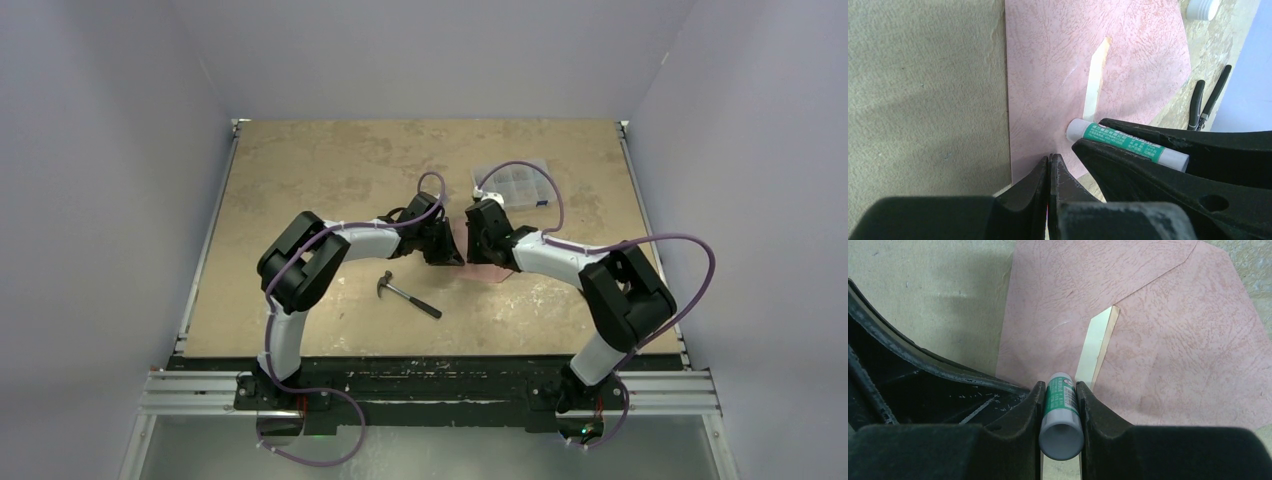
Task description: Place the letter into the envelope and seal it
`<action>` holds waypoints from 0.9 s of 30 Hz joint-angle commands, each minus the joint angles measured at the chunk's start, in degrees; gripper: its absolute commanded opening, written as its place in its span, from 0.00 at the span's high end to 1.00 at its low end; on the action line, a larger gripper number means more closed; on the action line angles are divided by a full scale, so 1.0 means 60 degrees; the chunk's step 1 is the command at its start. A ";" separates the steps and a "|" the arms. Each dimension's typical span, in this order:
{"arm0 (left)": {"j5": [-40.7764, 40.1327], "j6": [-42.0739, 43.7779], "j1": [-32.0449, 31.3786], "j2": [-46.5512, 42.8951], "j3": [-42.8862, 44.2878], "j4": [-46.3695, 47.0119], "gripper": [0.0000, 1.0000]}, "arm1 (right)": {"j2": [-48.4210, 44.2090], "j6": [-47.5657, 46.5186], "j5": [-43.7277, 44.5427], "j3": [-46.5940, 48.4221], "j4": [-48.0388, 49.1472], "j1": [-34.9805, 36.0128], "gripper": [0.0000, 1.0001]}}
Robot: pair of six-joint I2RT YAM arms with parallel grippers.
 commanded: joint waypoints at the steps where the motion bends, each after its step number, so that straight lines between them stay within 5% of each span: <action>1: -0.1113 0.0295 0.0046 0.0669 -0.0364 -0.0650 1.00 | 0.0452 -0.0093 0.0117 -0.0126 -0.0843 0.0051 1.00; 9: -0.1045 0.0343 0.0048 0.0697 -0.0360 -0.0701 1.00 | 0.1464 0.0013 0.0766 0.0162 -0.0514 -0.0112 1.00; 27: -0.1024 0.0291 0.0049 0.0699 -0.0305 -0.0659 1.00 | 0.1101 -0.0111 0.0689 0.0513 -0.0640 -0.0290 1.00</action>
